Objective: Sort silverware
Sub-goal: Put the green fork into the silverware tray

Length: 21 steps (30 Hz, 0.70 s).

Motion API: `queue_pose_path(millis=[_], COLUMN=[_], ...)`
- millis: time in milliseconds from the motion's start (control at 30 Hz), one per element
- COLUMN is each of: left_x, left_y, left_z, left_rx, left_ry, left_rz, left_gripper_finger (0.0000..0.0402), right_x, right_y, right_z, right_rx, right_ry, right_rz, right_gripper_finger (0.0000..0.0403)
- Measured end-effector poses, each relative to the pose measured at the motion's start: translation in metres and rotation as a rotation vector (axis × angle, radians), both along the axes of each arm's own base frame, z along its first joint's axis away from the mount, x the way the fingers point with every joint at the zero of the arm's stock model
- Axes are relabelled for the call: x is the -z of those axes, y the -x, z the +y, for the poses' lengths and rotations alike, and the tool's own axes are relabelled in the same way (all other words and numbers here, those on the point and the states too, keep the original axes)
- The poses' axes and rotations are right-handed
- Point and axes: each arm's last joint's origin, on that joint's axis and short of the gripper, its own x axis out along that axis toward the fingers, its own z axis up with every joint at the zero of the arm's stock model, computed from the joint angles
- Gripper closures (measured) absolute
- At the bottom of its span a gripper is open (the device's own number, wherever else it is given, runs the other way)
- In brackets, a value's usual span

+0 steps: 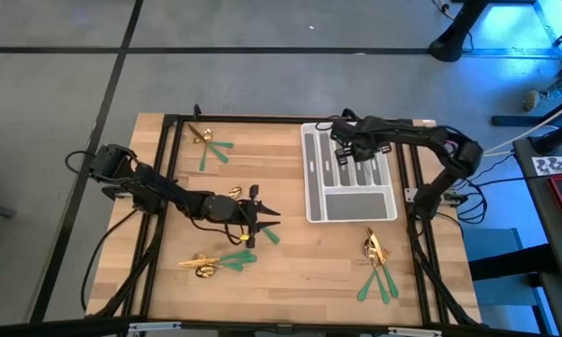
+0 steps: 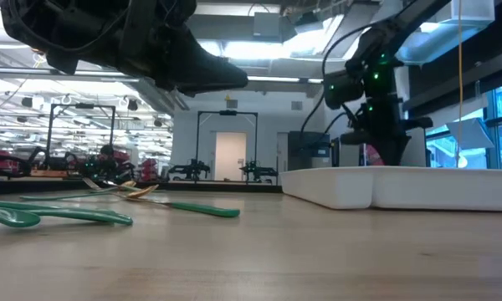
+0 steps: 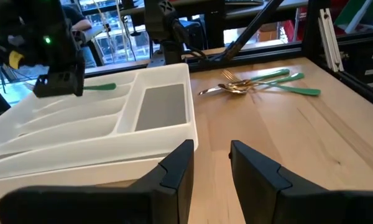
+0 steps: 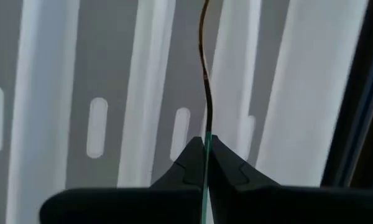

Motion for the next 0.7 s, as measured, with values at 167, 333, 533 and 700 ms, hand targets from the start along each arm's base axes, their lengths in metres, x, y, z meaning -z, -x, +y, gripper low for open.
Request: queue_pose_path(millis=[167,333,533,700], left_x=[0.0,0.0,0.0,0.0], left_y=[0.0,0.0,0.0,0.0], left_z=[0.0,0.0,0.0,0.0], left_rx=[0.0,-0.002,-0.003,-0.003], left_ry=[0.001,0.011,0.018,0.018], left_rz=[-0.004,-0.005,-0.005,-0.006], left_gripper_finger=[0.0306,0.0306,0.0306,0.0306], right_x=[0.009,0.015,0.024,0.026], right_y=[-0.003,-0.005,-0.009,-0.011], right_z=[-0.003,-0.004,-0.007,-0.008], right_rx=[0.004,0.011,0.03,0.045], right_ry=[-0.014,-0.024,-0.014,0.0], right_rz=[0.014,0.027,0.029,0.025], right_gripper_finger=[0.0402,0.0402,0.0402,0.0395])
